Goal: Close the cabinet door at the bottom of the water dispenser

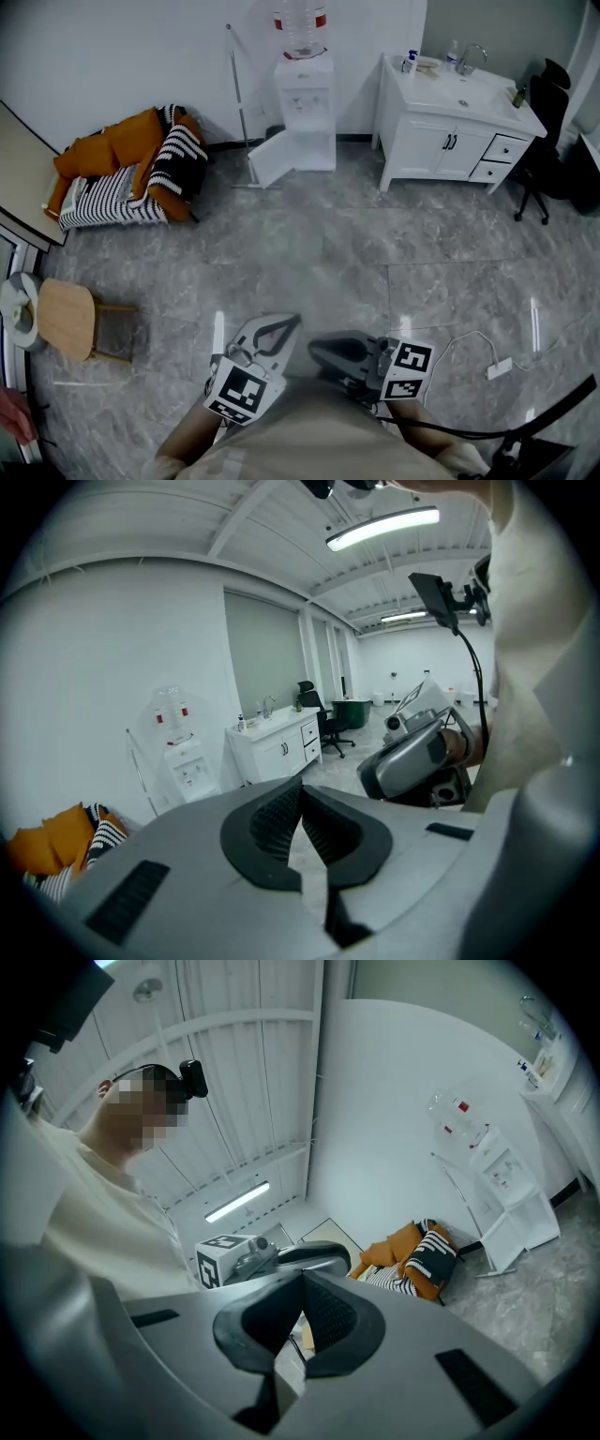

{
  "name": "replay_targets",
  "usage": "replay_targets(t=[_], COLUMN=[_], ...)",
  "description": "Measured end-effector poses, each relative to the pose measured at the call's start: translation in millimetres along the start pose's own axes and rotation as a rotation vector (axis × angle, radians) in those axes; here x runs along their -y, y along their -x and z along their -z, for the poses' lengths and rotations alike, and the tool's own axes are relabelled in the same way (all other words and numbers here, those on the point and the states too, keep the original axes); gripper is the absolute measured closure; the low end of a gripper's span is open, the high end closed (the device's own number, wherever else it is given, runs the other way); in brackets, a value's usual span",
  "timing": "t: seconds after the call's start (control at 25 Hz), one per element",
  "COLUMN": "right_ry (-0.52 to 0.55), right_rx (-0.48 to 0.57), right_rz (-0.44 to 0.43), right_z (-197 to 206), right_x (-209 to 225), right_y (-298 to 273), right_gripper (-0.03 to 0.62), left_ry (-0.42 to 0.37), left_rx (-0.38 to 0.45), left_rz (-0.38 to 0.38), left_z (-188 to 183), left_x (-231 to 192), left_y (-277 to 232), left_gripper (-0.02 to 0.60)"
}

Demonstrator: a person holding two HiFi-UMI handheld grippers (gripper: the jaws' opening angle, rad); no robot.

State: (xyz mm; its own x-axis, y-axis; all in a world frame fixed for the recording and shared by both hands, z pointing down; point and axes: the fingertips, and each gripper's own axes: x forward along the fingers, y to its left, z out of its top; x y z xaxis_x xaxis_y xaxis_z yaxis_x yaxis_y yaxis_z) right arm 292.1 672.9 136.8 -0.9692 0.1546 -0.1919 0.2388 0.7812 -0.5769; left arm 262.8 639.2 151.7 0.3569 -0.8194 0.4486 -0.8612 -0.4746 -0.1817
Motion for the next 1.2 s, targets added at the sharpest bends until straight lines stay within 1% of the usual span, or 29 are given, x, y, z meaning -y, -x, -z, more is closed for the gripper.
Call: replay_targets(t=[0.12, 0.28, 0.48, 0.6, 0.68, 0.8, 0.92, 1.08, 1.2], right_ry=[0.0, 0.016, 0.037, 0.046, 0.059, 0.062, 0.056, 0.062, 0.073], right_rx=[-0.008, -0.041, -0.046, -0.055, -0.092, -0.162, -0.186, -0.216, -0.243], right_rz=[0.009, 0.03, 0.114, 0.156, 0.163, 0.171, 0.203, 0.231, 0.237], right_z=[0.8, 0.9, -5.1, -6.2, -2.1, 7.2, 10.2, 16.4, 14.9], right_x=[5.4, 11.9, 34.4, 47.2, 52.0, 61.3, 70.1, 80.5, 84.2], right_y=[-1.5, -18.0, -44.7, -75.5, -104.0, -144.8, -176.4, -211.7, -231.2], right_gripper=[0.579, 0.579, 0.579, 0.579, 0.579, 0.579, 0.579, 0.579, 0.579], left_ry=[-0.015, 0.012, 0.041, 0.057, 0.069, 0.118, 0.153, 0.168, 0.199], left_rx=[0.006, 0.025, 0.085, 0.101, 0.125, 0.146, 0.158, 0.174, 0.2], left_rz=[0.011, 0.026, 0.076, 0.099, 0.109, 0.124, 0.134, 0.121, 0.114], left_z=[2.4, 11.2, 22.1, 35.8, 41.6, 58.0, 75.6, 97.0, 102.6], left_x=[-0.6, -19.0, -49.6, -78.1, -104.8, -147.5, -183.8, -224.9, -244.5], left_y=[-4.4, -3.7, -6.9, -0.3, 9.7, 24.3, 39.2, 54.3, 63.9], left_gripper=[0.591, 0.591, 0.591, 0.591, 0.591, 0.591, 0.591, 0.591, 0.591])
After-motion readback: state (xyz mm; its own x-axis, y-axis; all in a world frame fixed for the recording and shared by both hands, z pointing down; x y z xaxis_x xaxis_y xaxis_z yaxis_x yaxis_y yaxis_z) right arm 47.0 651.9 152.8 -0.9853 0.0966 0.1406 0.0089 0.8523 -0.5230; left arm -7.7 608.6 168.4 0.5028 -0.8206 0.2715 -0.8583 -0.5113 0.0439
